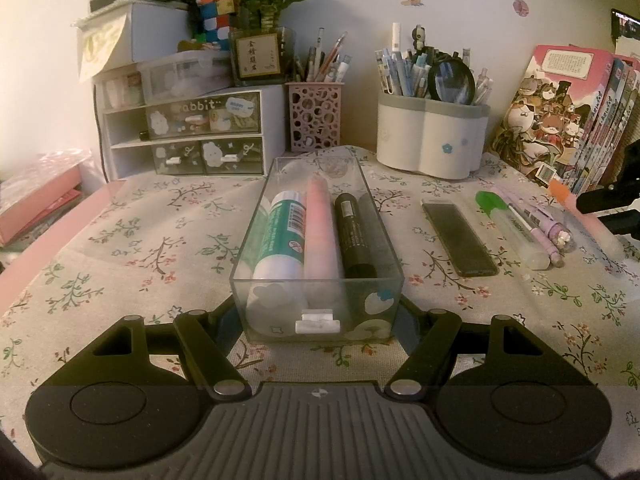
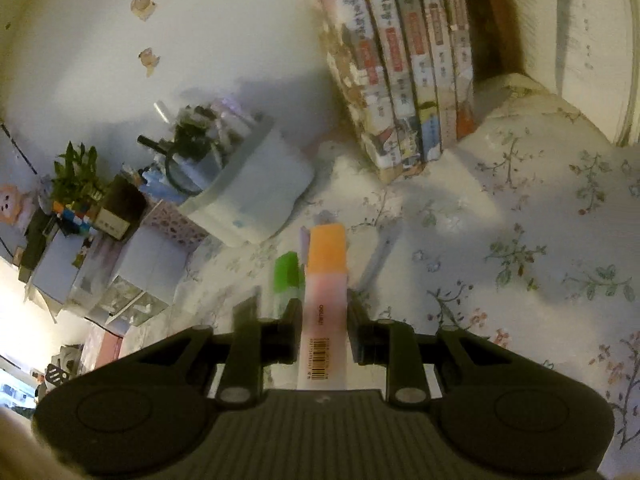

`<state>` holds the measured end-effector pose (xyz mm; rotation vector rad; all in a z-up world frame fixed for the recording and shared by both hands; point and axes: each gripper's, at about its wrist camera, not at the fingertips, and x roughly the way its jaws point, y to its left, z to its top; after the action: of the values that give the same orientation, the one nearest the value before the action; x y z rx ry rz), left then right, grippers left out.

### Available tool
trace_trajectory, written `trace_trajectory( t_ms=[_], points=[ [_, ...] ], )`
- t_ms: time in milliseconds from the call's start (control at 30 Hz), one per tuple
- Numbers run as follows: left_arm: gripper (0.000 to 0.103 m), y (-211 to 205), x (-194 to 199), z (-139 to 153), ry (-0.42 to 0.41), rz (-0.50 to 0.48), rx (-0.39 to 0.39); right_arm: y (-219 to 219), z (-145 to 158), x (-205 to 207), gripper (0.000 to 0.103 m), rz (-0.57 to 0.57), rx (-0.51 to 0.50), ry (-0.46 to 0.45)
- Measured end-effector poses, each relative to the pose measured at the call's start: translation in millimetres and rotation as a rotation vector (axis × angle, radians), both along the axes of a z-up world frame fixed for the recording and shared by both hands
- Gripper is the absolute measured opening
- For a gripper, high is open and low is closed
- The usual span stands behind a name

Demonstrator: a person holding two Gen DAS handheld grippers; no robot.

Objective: Organize stationery
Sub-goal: 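Lower the pink highlighter into the clear box beside the pink pen, release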

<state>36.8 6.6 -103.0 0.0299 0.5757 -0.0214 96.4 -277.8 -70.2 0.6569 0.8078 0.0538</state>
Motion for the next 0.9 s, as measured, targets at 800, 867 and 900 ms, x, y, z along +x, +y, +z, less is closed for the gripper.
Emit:
trace_trajectory(
  t_ms=[800,867,900],
  points=[
    [0.073,0,1,0,0.0,-0.001,0.002,157,14,42,0.024,0.341,0.011,0.012],
    [0.073,0,1,0,-0.001,0.0,0.002,162,14,43,0.024,0.348,-0.01,0.02],
    [0.073,0,1,0,0.0,-0.001,0.002,164,14,44,0.024,0.352,-0.02,0.021]
  ],
)
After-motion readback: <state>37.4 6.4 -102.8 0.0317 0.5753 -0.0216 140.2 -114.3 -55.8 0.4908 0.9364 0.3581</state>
